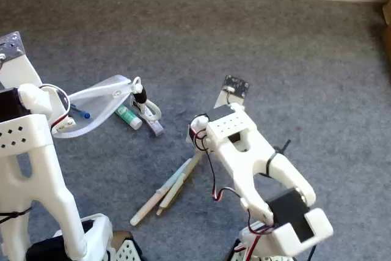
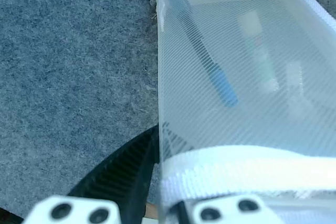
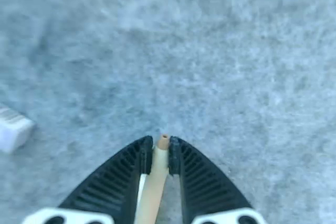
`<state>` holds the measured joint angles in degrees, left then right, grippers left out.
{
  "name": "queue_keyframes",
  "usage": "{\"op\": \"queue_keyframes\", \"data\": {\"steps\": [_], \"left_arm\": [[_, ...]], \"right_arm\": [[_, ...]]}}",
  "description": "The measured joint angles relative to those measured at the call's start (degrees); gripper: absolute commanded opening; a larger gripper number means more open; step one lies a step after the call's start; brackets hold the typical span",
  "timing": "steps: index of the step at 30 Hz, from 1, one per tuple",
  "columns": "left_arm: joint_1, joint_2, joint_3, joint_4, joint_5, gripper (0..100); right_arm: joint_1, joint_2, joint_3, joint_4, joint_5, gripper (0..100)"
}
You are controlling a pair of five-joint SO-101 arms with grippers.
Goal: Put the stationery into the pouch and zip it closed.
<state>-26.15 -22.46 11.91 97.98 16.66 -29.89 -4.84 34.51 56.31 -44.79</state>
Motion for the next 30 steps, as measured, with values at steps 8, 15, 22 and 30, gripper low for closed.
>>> {"op": "queue_keyframes", "data": {"steps": [8,15,22,30], "left_arm": [[-0.26,0.0,0.0,0.0,0.0,1],[-0.26,0.0,0.0,0.0,0.0,1],[-0.26,0.0,0.0,0.0,0.0,1],[-0.26,0.0,0.0,0.0,0.0,1]], "right_arm": [[0.0,-2.37,0.0,1.76,3.25,0.5],[0.0,-2.37,-2.73,10.73,3.52,0.5],[0.0,-2.37,-6.33,15.47,3.96,0.5],[0.0,-2.37,-11.6,21.54,3.96,0.5]]}}
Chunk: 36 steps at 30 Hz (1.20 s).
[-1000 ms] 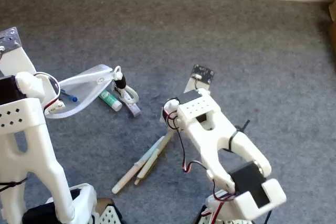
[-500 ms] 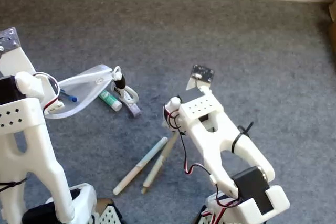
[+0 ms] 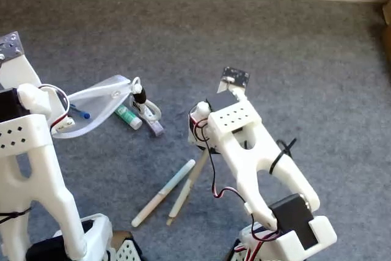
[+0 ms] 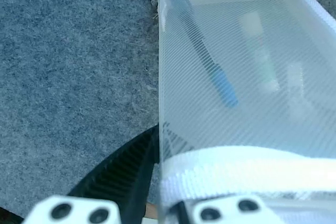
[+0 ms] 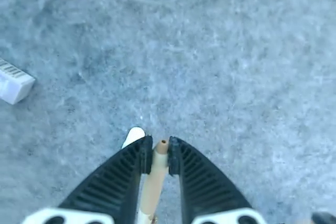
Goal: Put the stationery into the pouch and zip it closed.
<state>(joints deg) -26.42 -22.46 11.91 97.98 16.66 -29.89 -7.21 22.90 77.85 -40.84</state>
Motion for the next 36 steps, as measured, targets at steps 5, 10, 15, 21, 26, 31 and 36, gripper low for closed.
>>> {"op": "queue_keyframes", "data": {"steps": [5,10,15,21,26,31,36], "left_arm": [[0.0,0.0,0.0,0.0,0.0,1],[0.0,0.0,0.0,0.0,0.0,1],[0.0,0.0,0.0,0.0,0.0,1],[0.0,0.0,0.0,0.0,0.0,1],[0.0,0.0,0.0,0.0,0.0,1],[0.0,0.0,0.0,0.0,0.0,1],[0.0,0.0,0.0,0.0,0.0,1]], "right_arm": [[0.0,0.0,-2.55,2.99,0.0,0.5],[0.0,0.0,-6.42,7.3,0.0,0.5],[0.0,0.0,-10.64,12.04,0.0,0.5],[-0.09,0.0,-14.95,16.79,0.0,0.5],[-0.09,0.0,-17.49,19.69,0.0,0.5],[-0.09,0.0,-18.73,21.27,0.0,0.5],[-0.09,-1.93,-18.73,21.45,0.0,0.5]]}}
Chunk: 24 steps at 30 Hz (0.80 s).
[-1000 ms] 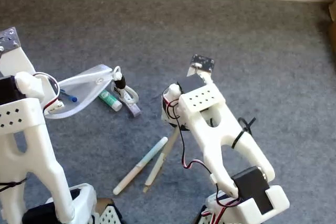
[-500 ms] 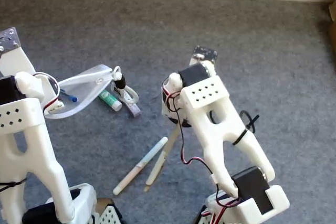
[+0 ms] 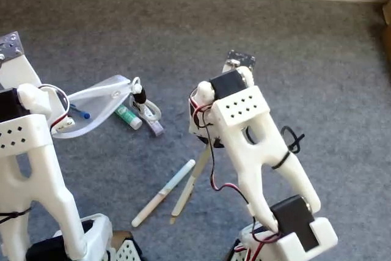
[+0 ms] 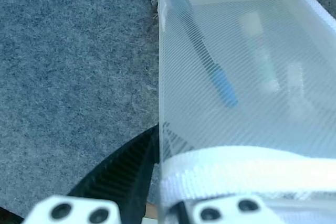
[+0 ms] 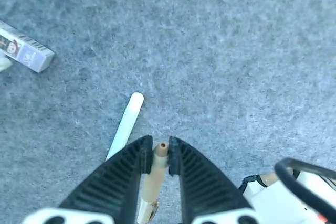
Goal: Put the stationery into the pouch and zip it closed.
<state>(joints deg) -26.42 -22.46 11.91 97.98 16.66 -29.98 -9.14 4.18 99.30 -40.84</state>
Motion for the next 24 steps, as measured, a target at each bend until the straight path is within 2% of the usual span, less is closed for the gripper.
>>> {"op": "queue_keyframes", "data": {"steps": [16,24], "left_arm": [[0.0,0.0,0.0,0.0,0.0,1],[0.0,0.0,0.0,0.0,0.0,1]], "right_arm": [[0.0,-17.41,0.0,-1.76,0.0,0.5],[0.0,-22.51,0.0,-7.47,0.0,0.5]]}}
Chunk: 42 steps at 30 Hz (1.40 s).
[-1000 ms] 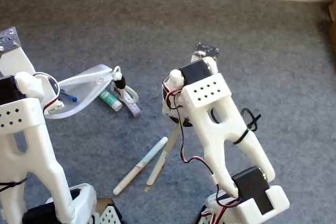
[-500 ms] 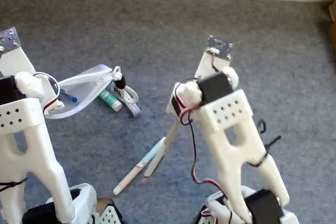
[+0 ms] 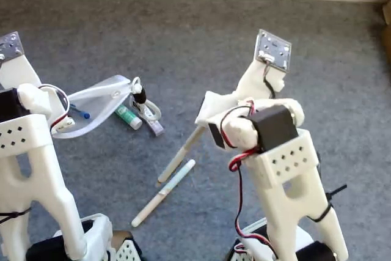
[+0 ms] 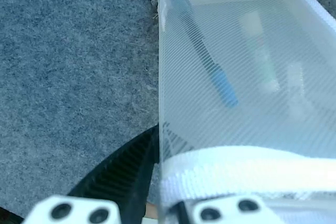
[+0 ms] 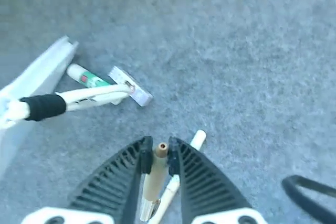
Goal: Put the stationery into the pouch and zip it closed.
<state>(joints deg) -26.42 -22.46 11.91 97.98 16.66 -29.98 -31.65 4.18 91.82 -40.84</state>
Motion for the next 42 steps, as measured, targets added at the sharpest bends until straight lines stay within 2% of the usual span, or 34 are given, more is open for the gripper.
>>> {"op": "queue_keyframes", "data": {"steps": [13,24,42], "left_arm": [[0.0,0.0,0.0,0.0,0.0,1],[0.0,0.0,0.0,0.0,0.0,1],[0.0,0.0,0.0,0.0,0.0,1]], "right_arm": [[0.0,-8.7,0.0,-10.9,0.0,0.5],[0.0,-9.58,0.0,-22.24,0.0,0.5],[-1.14,-9.58,0.0,-30.33,0.0,0.5]]}}
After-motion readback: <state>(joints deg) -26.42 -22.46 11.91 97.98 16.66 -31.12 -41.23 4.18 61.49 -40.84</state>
